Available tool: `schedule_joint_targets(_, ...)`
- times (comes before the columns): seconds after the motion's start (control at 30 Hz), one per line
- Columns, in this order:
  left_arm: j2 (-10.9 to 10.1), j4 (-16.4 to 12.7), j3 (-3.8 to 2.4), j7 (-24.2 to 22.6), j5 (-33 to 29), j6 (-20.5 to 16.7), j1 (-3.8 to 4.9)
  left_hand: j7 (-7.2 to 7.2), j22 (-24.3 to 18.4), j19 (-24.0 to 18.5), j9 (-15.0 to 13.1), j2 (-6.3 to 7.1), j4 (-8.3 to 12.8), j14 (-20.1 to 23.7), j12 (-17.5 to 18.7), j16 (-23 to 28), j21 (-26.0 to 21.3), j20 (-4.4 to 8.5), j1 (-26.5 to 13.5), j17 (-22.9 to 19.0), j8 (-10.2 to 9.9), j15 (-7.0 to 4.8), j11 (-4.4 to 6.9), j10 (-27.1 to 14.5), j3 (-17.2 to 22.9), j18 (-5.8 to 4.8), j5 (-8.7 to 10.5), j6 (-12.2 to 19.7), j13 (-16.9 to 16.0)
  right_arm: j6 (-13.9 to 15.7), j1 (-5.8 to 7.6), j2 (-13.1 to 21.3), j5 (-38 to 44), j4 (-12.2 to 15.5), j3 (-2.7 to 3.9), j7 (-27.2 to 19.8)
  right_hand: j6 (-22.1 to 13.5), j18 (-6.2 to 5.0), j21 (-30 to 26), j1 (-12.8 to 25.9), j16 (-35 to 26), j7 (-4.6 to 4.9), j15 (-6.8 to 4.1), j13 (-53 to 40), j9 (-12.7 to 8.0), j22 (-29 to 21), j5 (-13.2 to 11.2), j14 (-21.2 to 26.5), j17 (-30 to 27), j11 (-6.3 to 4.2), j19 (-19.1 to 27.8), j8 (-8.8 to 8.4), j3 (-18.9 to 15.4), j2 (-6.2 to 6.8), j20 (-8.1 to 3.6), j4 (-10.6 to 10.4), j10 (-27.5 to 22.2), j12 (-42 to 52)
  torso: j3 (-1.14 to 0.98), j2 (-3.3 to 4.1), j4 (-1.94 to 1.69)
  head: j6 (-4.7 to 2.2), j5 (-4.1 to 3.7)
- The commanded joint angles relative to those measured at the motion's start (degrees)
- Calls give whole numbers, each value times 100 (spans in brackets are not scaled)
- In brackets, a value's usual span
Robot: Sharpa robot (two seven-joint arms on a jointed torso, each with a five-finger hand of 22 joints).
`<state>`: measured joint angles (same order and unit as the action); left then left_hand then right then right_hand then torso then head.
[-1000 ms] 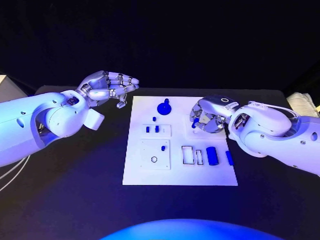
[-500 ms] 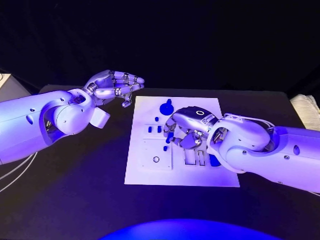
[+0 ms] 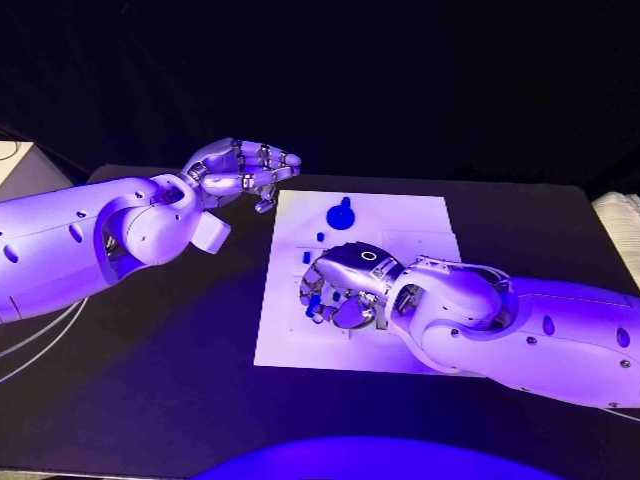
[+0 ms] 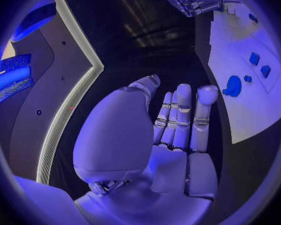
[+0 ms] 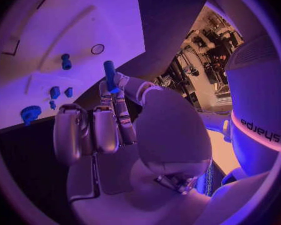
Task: Assemble the parts on the task board
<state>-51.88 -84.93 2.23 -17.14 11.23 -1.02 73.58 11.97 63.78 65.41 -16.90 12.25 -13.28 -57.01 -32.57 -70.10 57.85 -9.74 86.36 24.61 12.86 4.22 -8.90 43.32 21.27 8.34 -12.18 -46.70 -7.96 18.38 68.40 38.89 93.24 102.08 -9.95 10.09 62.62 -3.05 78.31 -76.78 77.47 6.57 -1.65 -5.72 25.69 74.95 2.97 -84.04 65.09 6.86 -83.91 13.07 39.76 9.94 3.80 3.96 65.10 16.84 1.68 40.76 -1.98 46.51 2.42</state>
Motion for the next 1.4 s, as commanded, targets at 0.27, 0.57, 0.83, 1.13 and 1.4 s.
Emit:
schedule_joint_targets(0.27, 3, -25, -2, -42, -45, 108, -1, 32, -5, -24, 6, -4, -7, 13, -34, 14, -28, -1, -40, 5, 38, 32, 2, -42, 0, -6, 26, 30, -4, -122, -140, -119, 216, -151, -48, -28, 35, 30, -24, -107, -15, 15, -44, -184, 10, 582, 24, -167, -8, -439, -168, 32, -9, -127, -15, 39, 486, -3, -11, 5, 3, 61, 37)
schedule_joint_targets(0.57, -11, -22, -2, -35, -45, 108, -1, 32, -5, -24, 6, -4, -7, 13, -34, 14, -28, -1, -40, 5, 38, 32, 2, -42, 0, -6, 26, 30, -4, -176, -163, -90, 292, -208, -54, 22, 35, 30, -24, -107, -15, 15, -44, -184, 10, 582, 24, -167, -8, -439, -168, 32, -9, -127, -15, 39, 486, -3, -9, 3, 5, 87, 45)
schedule_joint_targets(0.83, -16, -23, -2, -20, -45, 124, -1, 31, -3, -25, 6, -5, -4, 14, -42, 13, -27, -2, -52, 9, 44, 33, 2, -47, -2, -6, 24, 34, -5, -211, -165, -92, 386, -259, -56, 36, 35, 29, -29, -107, -5, 17, -43, -186, 13, 580, 25, -169, 10, -438, -166, 32, -6, -126, -14, 45, 490, -10, -7, 0, 4, 84, 32)
schedule_joint_targets(1.13, -21, -29, -2, -12, -45, 128, -1, 30, -2, -26, 6, -7, -2, 16, -49, 13, -26, -4, -64, 12, 50, 34, 2, -52, -3, -6, 22, 39, -6, -246, -181, -126, 409, -341, -65, 44, 35, 29, -29, -107, -5, 17, -43, -186, 13, 580, 25, -169, 10, -438, -166, 32, -6, -126, -14, 45, 490, -10, -10, 4, 3, 106, 39)
schedule_joint_targets(1.4, -25, -28, -2, 1, -45, 133, -1, 30, -2, -26, 6, -7, -2, 16, -49, 13, -26, -4, -64, 12, 50, 34, 2, -52, -3, -6, 22, 39, -6, -240, -191, -108, 494, -377, -69, 102, 36, 31, -18, -104, -7, 19, -41, -188, 18, 590, 24, -166, 5, -436, -169, 32, -1, -128, -12, 52, 497, -21, -9, -1, 2, 114, 37)
